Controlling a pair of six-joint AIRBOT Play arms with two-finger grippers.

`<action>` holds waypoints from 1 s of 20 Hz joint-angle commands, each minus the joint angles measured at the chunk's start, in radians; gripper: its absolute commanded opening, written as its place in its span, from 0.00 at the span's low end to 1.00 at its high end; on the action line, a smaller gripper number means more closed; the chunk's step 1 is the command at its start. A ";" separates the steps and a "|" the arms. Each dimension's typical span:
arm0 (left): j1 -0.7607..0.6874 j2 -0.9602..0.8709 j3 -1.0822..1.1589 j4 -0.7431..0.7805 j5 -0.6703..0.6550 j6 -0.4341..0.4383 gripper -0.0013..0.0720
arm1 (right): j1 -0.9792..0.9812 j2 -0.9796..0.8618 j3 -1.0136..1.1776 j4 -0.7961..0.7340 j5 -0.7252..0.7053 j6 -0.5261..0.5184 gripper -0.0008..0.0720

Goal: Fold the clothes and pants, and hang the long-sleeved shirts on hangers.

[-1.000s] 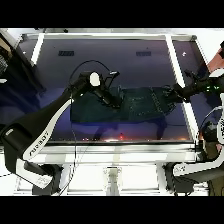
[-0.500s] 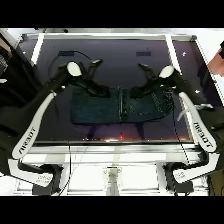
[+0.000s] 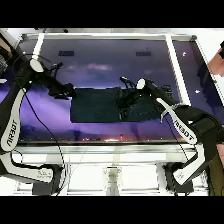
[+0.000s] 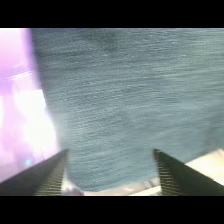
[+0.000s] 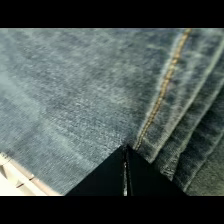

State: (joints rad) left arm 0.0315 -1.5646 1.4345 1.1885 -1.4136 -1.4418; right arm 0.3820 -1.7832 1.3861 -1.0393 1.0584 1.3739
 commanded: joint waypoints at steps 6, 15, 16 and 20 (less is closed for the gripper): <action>0.068 -0.004 -0.211 -0.030 0.184 0.032 0.89 | 0.008 -0.018 0.001 -0.066 -0.008 0.032 0.04; 0.039 -0.077 -0.232 -0.174 0.265 0.034 0.88 | 0.008 -0.018 0.001 -0.054 -0.002 0.032 0.04; 0.033 -0.091 -0.232 -0.173 0.264 0.031 0.88 | 0.008 -0.018 0.001 -0.054 -0.002 0.032 0.04; -0.005 -0.103 -0.232 -0.175 0.286 0.033 0.75 | 0.008 -0.018 0.001 -0.048 -0.002 0.032 0.04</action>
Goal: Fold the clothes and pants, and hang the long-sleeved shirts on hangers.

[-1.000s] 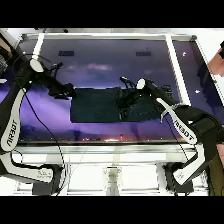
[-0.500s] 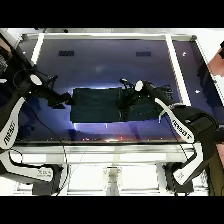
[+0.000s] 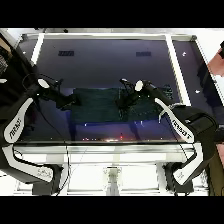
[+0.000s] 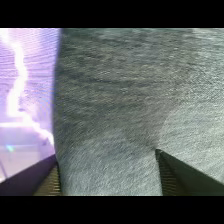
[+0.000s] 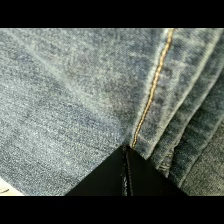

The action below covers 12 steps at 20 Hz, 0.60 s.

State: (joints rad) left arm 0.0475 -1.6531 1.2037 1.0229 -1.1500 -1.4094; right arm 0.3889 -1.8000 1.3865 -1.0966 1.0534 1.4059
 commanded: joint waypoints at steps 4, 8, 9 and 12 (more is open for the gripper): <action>-0.036 -0.002 0.000 -0.014 0.002 0.001 0.07 | 0.001 0.000 0.000 0.056 0.011 -0.001 0.04; -0.006 0.115 0.029 -0.003 -0.030 0.000 0.05 | -0.003 0.003 0.048 0.076 0.119 -0.014 0.04; 0.007 0.159 0.051 -0.002 -0.050 0.000 0.05 | -0.009 0.003 0.088 0.076 0.179 -0.028 0.04; 0.029 0.271 0.162 0.084 -0.143 -0.048 0.05 | -0.030 0.017 0.239 0.073 0.350 -0.061 0.04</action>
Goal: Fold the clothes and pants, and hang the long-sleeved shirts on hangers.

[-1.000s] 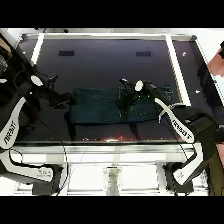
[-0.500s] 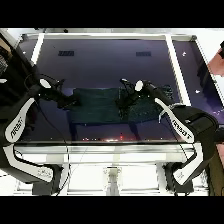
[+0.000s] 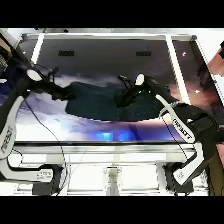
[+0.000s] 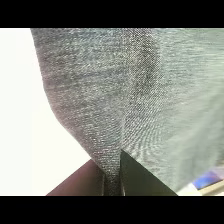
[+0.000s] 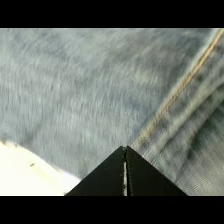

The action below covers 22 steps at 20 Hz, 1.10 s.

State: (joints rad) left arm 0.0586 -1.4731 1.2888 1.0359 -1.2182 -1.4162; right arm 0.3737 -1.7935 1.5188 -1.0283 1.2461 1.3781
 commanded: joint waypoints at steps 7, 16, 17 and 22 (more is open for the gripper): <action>-0.005 0.138 0.382 0.274 -0.343 -0.198 0.05 | -0.108 0.095 0.395 -0.053 0.332 -0.063 0.04; -0.315 0.055 0.491 0.273 -0.307 -0.288 0.05 | -0.243 0.125 0.408 -0.053 0.419 -0.060 0.04; -0.358 0.027 0.510 0.273 -0.290 -0.300 0.05 | -0.252 0.125 0.408 -0.053 0.423 -0.060 0.04; -0.517 -0.112 0.626 0.188 -0.178 -0.340 0.05 | -0.268 0.125 0.408 -0.106 0.426 -0.060 0.04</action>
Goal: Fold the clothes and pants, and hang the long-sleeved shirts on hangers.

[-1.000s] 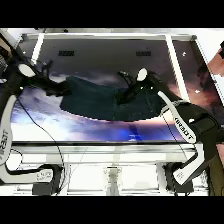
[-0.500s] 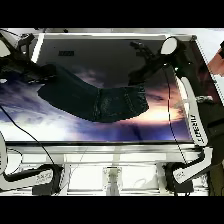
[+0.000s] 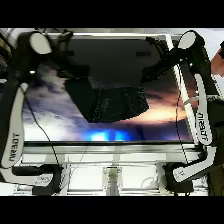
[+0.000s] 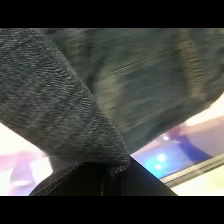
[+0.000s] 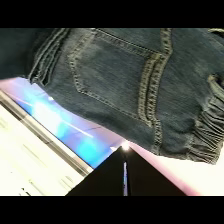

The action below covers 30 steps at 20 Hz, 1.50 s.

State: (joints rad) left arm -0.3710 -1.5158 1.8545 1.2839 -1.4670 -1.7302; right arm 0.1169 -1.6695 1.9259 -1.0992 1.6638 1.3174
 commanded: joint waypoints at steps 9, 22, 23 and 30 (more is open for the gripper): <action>-0.232 -0.233 0.097 -0.165 0.334 -0.024 0.05 | -0.011 0.001 0.001 -0.106 0.002 0.001 0.04; -0.311 -0.434 0.097 -0.488 0.559 0.101 0.36 | -0.011 0.000 0.001 -0.339 -0.097 0.046 0.04; -0.314 -0.434 0.097 -0.488 0.559 0.137 0.36 | -0.011 0.000 0.001 -0.367 -0.106 0.058 0.04; -0.188 -0.337 0.097 -0.174 0.290 0.091 0.35 | -0.198 -0.036 -0.063 -0.018 -0.134 -0.037 0.96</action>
State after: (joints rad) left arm -0.6106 -1.8946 1.9518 0.9295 -1.0256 -1.6043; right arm 0.0017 -1.6844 1.8961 -1.3430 1.5486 1.3495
